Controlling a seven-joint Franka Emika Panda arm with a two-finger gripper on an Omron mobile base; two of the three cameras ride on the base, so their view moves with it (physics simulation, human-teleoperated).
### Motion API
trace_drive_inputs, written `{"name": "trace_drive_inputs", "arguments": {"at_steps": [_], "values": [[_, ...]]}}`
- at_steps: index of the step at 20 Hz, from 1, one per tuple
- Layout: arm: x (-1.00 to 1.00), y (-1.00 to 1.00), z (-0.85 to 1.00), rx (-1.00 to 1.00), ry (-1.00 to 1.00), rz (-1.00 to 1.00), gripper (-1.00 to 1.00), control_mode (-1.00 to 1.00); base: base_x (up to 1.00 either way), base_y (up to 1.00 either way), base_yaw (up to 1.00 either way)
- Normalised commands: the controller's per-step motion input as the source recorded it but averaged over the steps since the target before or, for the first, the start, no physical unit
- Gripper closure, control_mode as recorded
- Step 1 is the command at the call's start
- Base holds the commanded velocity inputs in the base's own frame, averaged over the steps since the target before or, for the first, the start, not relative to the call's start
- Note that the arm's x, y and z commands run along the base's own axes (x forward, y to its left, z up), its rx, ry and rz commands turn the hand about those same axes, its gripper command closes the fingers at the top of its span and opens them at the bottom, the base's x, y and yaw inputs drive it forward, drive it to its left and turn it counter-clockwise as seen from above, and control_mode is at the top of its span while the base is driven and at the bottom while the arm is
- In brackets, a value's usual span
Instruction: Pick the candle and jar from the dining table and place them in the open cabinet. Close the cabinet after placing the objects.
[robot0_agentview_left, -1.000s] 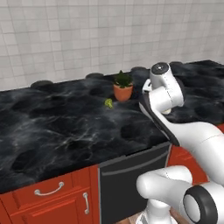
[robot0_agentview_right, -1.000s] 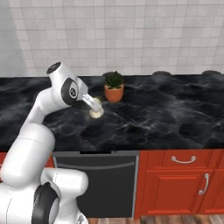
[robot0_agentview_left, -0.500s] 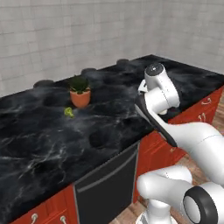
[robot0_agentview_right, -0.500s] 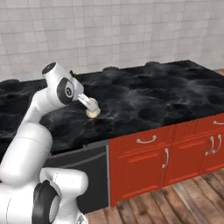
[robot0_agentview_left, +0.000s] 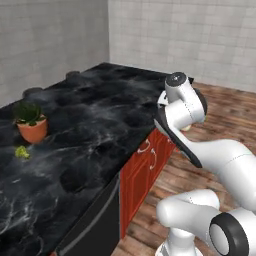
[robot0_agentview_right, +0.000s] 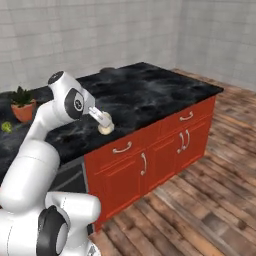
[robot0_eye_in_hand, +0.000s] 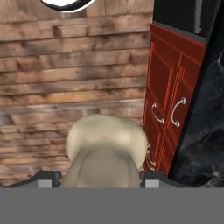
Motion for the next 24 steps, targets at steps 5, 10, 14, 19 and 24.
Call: {"name": "trace_drive_inputs", "arguments": {"at_steps": [5, 10, 14, 19, 24], "values": [[0.00, 0.00, 0.00, 0.00, 0.00, 0.00, 1.00, 1.00, 0.01, -0.12, -0.59], [0.00, 0.00, 0.00, 0.00, 0.00, 0.00, 1.00, 1.00, 0.05, -0.09, -0.58], [0.00, 0.00, 0.00, 0.00, 0.00, 0.00, 1.00, 1.00, 0.12, -0.15, -0.56], [0.00, 0.00, 0.00, 0.00, 0.00, 0.00, 1.00, 1.00, 0.09, -0.23, -0.54], [0.00, 0.00, 0.00, 0.00, 0.00, 0.00, 1.00, 1.00, 0.14, -0.15, -0.53]]}}
